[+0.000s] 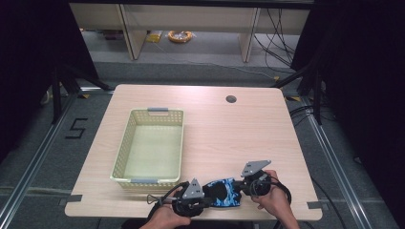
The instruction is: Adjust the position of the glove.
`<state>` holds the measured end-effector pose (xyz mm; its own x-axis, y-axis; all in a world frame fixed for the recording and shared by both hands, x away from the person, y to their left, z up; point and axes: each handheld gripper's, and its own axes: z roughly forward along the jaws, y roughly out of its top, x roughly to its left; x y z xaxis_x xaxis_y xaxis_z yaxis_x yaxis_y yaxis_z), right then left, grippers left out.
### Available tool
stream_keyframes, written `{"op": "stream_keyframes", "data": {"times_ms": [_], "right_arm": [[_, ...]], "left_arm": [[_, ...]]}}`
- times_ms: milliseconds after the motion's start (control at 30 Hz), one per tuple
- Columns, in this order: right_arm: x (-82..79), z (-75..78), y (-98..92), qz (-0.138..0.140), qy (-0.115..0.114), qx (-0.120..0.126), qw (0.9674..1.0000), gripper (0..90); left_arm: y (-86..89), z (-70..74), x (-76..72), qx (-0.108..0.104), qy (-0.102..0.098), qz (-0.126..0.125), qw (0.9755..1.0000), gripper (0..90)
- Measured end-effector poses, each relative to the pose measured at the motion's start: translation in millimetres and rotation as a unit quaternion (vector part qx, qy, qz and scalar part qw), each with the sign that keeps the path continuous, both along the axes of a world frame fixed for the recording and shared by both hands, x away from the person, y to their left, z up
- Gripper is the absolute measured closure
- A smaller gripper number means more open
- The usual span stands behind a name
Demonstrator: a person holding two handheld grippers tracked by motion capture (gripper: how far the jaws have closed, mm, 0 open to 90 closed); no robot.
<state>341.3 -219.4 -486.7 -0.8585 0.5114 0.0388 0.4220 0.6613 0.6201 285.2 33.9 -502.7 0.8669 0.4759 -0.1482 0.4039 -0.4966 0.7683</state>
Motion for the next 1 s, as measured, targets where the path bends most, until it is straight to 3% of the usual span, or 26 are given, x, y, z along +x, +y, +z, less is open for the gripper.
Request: {"op": "stream_keyframes", "data": {"times_ms": [67, 200, 300, 367, 467, 567, 600, 667, 700, 733, 767, 800, 867, 900, 933, 967, 1000], "right_arm": [[-3.0, -0.1, 1.6, -0.022, 0.011, -0.002, 0.9997, 88.7], [-3.4, -4.6, 4.5, -0.017, 0.005, -0.006, 0.9998, 87.4], [-4.4, -4.4, 4.4, -0.026, 0.013, -0.012, 0.9995, 85.5], [-3.1, -5.3, 2.4, -0.021, -0.012, -0.004, 0.9997, 78.9], [-6.1, -1.9, -1.9, -0.043, -0.017, 0.006, 0.9989, 72.2], [-13.5, 4.5, -8.6, -0.081, -0.01, 0.021, 0.9965, 65.4], [-16.4, 6.3, -10.8, -0.094, -0.009, 0.036, 0.9949, 64.6], [-20.9, 8.0, -15.9, -0.124, -0.001, 0.062, 0.9904, 60.4], [-23.8, 9.9, -18.5, -0.142, 0.013, 0.069, 0.9874, 59.2], [-25.5, 8.1, -19.6, -0.157, 0.008, 0.083, 0.9841, 58.0], [-25.5, 8.1, -19.6, -0.157, 0.008, 0.083, 0.9841, 58.0], [-28.0, 6.6, -22.4, -0.17, 0.021, 0.088, 0.9812, 55.2], [-29.4, 3.1, -21.8, -0.18, 0.03, 0.086, 0.9794, 54.4], [-29.4, 3.1, -21.8, -0.18, 0.03, 0.086, 0.9794, 54.4], [-28.7, -0.5, -19.9, -0.178, 0.034, 0.09, 0.9793, 53.2], [-28.5, -0.4, -18.6, -0.177, 0.036, 0.08, 0.9803, 52.8], [-27.1, -2.6, -16.7, -0.171, 0.033, 0.088, 0.9808, 52.0]], "left_arm": [[-0.2, 0.4, -0.2, -0.002, 0.0, -0.001, 1.0, 85.0], [2.1, -2.6, 1.2, 0.008, -0.001, -0.009, 0.9999, 81.4], [1.4, -3.0, -1.5, -0.006, 0.009, -0.003, 0.9999, 77.5], [4.0, 1.4, -1.9, -0.008, 0.002, -0.007, 0.9999, 74.4], [14.0, 9.6, -3.9, -0.016, -0.002, 0.007, 0.9998, 69.9], [25.3, 12.0, -2.7, -0.026, -0.002, 0.021, 0.9994, 67.1], [25.3, 12.0, -2.7, -0.026, -0.002, 0.021, 0.9994, 66.5], [32.7, 10.1, -3.1, -0.025, 0.013, 0.052, 0.9982, 61.8], [34.7, 9.6, -2.0, -0.023, 0.013, 0.056, 0.9981, 59.1], [35.2, 8.8, -1.9, -0.025, 0.026, 0.066, 0.9972, 57.9], [35.2, 8.8, -1.9, -0.025, 0.026, 0.066, 0.9972, 56.4], [35.4, 7.7, -0.8, -0.025, 0.029, 0.073, 0.9965, 55.6], [34.9, 6.0, 0.9, -0.024, 0.036, 0.072, 0.9965, 54.8], [34.9, 6.0, 0.9, -0.024, 0.036, 0.072, 0.9965, 54.4], [35.0, 4.7, 2.3, -0.031, 0.058, 0.077, 0.9948, 54.1], [34.3, 3.5, 2.9, -0.034, 0.063, 0.082, 0.994, 53.9], [34.3, 3.5, 2.9, -0.034, 0.063, 0.082, 0.994, 54.0]]}}
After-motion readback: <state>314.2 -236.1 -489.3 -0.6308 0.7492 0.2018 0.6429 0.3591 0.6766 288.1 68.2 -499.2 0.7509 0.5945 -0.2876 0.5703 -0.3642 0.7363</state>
